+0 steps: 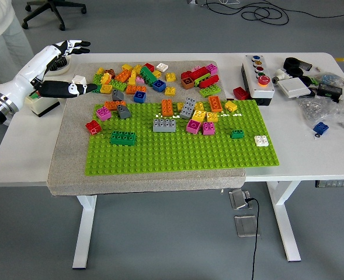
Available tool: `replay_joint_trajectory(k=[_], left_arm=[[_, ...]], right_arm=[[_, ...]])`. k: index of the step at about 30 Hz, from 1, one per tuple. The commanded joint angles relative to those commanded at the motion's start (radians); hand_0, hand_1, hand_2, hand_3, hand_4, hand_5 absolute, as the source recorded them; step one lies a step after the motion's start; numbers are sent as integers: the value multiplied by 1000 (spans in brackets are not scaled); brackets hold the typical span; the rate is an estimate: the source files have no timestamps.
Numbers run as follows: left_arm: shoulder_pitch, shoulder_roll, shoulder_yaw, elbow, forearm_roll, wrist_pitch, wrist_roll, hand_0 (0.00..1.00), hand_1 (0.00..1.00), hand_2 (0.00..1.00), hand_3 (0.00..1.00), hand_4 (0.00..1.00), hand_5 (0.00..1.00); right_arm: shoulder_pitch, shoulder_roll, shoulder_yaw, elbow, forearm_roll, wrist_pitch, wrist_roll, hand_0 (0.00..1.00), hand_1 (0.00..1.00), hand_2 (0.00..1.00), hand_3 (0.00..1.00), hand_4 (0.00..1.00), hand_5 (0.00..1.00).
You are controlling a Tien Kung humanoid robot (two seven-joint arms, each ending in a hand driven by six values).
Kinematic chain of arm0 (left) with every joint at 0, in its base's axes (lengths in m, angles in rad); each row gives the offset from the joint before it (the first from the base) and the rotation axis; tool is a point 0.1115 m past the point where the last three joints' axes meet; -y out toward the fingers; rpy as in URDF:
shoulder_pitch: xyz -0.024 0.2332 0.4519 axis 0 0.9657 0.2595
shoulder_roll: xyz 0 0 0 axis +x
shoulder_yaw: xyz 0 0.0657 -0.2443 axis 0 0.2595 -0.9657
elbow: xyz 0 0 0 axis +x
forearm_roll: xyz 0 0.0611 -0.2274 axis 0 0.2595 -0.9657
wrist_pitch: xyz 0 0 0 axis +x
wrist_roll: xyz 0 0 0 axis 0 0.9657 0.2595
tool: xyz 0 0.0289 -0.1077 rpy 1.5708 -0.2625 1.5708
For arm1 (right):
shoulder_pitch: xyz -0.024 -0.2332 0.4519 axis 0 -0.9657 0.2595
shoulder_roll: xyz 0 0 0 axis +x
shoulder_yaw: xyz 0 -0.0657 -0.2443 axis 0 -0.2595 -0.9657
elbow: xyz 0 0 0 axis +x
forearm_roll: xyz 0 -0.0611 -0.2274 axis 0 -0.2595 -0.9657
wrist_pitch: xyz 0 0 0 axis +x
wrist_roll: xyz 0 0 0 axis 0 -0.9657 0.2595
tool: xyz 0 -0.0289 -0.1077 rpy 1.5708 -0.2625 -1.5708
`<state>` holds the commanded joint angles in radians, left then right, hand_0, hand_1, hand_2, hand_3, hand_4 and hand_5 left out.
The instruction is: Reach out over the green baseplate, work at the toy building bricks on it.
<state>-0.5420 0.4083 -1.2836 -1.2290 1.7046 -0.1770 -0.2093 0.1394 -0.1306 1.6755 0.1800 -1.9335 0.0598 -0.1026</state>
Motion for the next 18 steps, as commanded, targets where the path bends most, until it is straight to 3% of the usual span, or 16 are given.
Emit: replay_joint_trajectory(k=[8,12,13,18], left_arm=[[-13,-11,38,14,152,24,-23,902,894,906,914,937,164],[-21,-17,49,23,184,35,-29,902,894,906,914,937,164],[-22,-18,52,25,189,39,-31,811,797,805,853,892,86],[-28,-22,61,34,209,59,-40,811,797,805,853,892,86]], right_arm=[[0,0,-1,0,2,1,0,738,643,684,633,803,515],[1,-1,-2,0,3,1,0,738,643,684,633,803,515],[1,-1,-2,0,3,1,0,738,643,684,633,803,514],[2,0,-2,0,3,2,1,738,643,684,633,803,514]])
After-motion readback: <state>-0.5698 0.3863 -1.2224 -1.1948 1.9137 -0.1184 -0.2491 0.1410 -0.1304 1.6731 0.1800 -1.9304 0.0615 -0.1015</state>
